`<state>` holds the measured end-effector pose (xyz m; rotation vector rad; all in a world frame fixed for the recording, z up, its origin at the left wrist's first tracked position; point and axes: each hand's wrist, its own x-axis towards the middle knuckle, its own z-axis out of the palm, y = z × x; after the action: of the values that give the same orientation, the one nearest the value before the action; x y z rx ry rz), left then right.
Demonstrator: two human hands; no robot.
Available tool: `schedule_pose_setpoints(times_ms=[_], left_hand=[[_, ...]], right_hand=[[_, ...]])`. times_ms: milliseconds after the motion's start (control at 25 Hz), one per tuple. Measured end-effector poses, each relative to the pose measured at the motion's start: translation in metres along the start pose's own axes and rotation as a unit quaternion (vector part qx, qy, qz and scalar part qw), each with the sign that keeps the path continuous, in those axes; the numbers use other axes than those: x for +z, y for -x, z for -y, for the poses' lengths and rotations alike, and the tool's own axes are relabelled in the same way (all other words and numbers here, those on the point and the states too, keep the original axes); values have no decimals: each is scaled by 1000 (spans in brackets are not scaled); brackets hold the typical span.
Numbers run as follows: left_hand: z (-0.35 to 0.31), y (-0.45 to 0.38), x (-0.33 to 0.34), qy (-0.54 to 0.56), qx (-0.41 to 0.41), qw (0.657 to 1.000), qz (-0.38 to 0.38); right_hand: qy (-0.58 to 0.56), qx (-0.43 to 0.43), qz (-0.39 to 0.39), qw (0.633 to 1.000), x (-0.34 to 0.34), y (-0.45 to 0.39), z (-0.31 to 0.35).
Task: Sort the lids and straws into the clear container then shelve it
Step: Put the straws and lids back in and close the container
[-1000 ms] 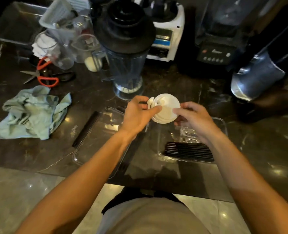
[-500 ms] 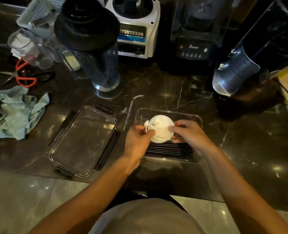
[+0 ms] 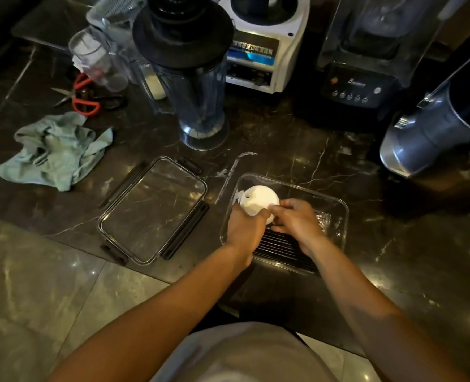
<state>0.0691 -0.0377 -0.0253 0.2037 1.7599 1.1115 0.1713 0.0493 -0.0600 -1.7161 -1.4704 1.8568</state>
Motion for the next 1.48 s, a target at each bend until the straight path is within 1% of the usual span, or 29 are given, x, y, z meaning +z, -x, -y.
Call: schedule_pose_setpoints(times_ms=[160,320,400,480,560,640,720,840,960,1040,1160,1200,1280,1360,1400,1480], left_hand=[[-4,1,-2,-45,-3,999,21],[-8,1,-7,-70,-4,996,54],[-18,3,-14,-94,17,993,69],[-29,-1,-28,-107,57,991,54],[-41,-9,-49,-103,104,989,28],[-51,-18,-74,-121,128,984,2],[-59,-28,-103,-162,140,976,-26],[-64,-46,-145,-236,157,957,-58],[-58,-63,-187,-290,147,942,-89],[-52,-75,-213,-300,125,940,-106],[-40,-92,-244,-335,99,928,-132],[-37,-96,-252,-351,83,923,-137],[-30,-103,-265,-388,65,907,-147],[-24,-109,-275,-407,62,899,-150],[-21,-111,-277,-413,64,896,-150],[-16,-115,-280,-425,78,888,-158]], right_hand=[[69,-5,-16,997,5,-4,-8],[130,-14,-41,991,7,1,0],[184,-62,-86,977,7,8,7],[224,-129,-126,958,9,15,19],[197,-191,-142,951,17,21,39],[167,-222,-123,953,32,24,61],[149,-227,-88,958,58,21,77],[84,-182,-26,979,100,16,89],[24,-68,45,996,147,13,86],[39,-12,61,997,174,10,74],[74,28,30,996,201,4,50],[79,31,9,996,207,2,46],[129,28,-47,990,215,0,42],[202,38,-100,974,219,-1,38],[217,48,-116,968,220,-1,36],[200,75,-129,968,222,-3,33]])
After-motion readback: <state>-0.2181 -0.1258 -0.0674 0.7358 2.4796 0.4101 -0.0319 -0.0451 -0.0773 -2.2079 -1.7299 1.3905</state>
